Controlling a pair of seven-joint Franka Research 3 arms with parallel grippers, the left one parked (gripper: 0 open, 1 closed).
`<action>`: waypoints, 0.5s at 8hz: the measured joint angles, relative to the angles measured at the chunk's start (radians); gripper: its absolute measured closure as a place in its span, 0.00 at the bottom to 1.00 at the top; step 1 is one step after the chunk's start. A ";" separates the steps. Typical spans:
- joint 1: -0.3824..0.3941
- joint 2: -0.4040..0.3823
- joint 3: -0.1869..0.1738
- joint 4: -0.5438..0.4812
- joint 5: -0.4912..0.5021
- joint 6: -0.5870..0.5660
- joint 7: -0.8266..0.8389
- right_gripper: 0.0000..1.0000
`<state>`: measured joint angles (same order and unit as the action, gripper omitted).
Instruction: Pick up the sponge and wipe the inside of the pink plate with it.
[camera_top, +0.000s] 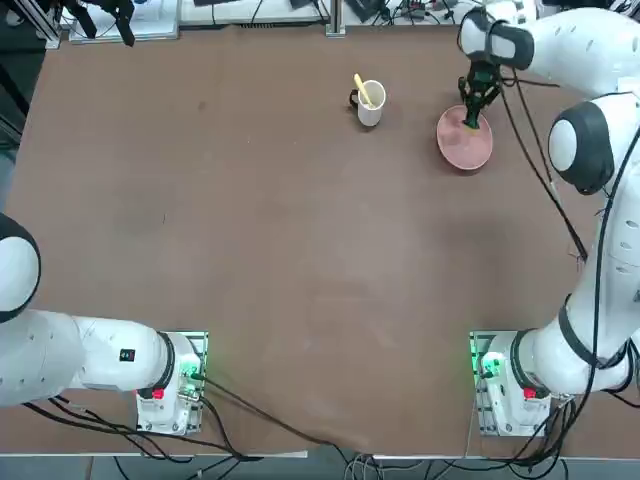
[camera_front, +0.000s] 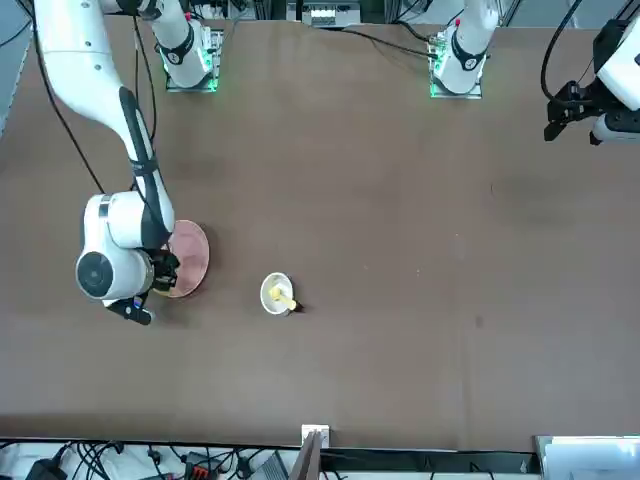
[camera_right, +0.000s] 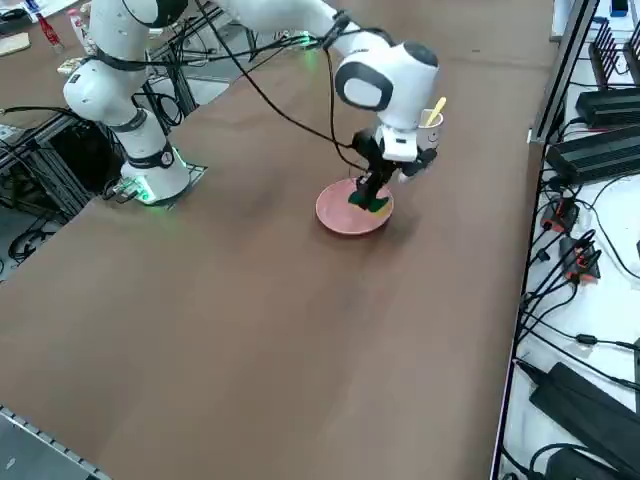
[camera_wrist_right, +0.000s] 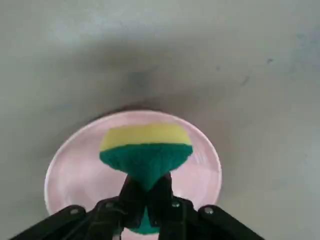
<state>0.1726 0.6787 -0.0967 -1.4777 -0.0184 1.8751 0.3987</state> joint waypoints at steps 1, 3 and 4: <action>-0.012 -0.019 -0.003 0.024 0.014 -0.052 -0.041 0.93; -0.071 -0.072 -0.010 0.038 0.023 -0.154 -0.178 0.93; -0.112 -0.088 -0.011 0.037 0.023 -0.194 -0.262 0.93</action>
<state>0.0605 0.5907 -0.1081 -1.4410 0.0041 1.6806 0.1364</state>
